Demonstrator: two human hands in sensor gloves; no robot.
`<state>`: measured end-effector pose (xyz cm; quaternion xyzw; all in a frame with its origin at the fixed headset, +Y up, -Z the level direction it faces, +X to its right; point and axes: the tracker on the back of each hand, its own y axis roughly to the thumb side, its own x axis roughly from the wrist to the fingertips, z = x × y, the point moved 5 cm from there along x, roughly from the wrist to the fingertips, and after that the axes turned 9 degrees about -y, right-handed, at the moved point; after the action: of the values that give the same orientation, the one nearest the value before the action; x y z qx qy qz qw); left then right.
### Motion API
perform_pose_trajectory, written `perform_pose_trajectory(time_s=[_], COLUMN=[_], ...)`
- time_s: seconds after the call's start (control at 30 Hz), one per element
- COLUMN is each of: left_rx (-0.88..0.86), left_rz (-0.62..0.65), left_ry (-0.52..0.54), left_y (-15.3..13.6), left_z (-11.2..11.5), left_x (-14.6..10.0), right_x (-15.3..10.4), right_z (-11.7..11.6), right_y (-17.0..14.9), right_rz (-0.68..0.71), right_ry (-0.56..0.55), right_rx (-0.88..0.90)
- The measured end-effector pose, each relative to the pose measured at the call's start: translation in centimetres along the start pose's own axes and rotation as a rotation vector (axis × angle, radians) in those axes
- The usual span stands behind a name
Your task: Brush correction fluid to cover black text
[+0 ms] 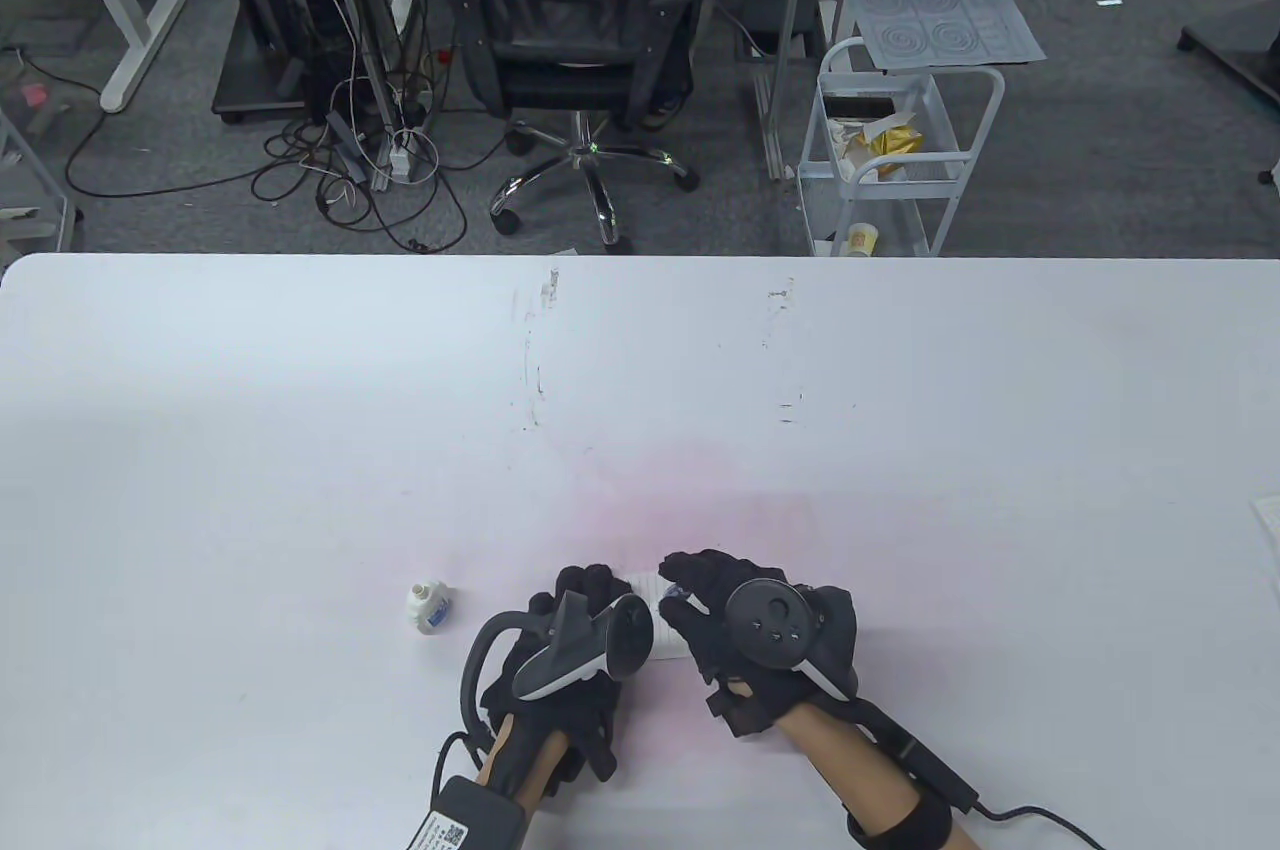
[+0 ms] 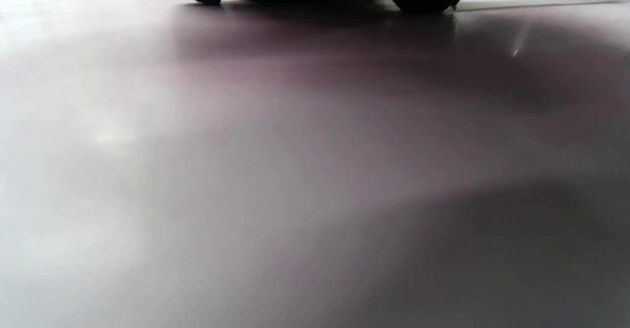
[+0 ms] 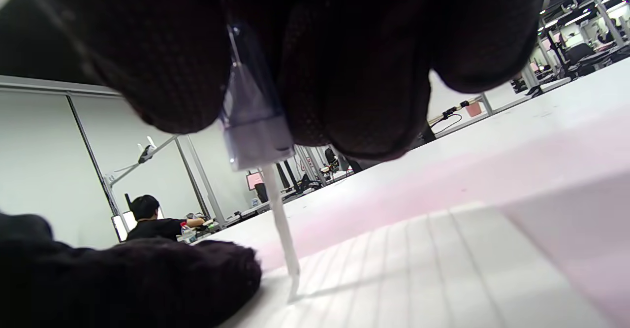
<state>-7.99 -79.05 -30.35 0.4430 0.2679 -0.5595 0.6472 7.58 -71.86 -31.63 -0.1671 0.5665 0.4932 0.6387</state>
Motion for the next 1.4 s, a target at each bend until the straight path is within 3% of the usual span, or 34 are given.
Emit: perform_pose_trajectory(time_s=[0.3,0.6,0.8,1.13,1.4], left_rx=[-0.001,-0.001,-0.001,-0.001,-0.001], left_rz=[0.0,0.0,0.0,0.0,0.0], left_ry=[0.0,0.0,0.0,0.0,0.0], left_y=[-0.01,-0.01,-0.01,-0.01,-0.01], left_z=[0.01,0.01,0.01,0.01,0.01], left_x=[0.0,0.0,0.0,0.0,0.0], right_x=[0.01,0.05,0.15,0.33,0.16], right_z=[0.31,0.12,0.4,0.08,-0.03], right_y=[0.35,0.22,0.33,-0.39,0.34], right_rz=[0.018,0.025,0.017,-0.005,0.027], right_ry=[-0.027,0.007,-0.022,0.002,-0.008], right_rx=[0.044,-0.03,0.06,-0.026,0.055])
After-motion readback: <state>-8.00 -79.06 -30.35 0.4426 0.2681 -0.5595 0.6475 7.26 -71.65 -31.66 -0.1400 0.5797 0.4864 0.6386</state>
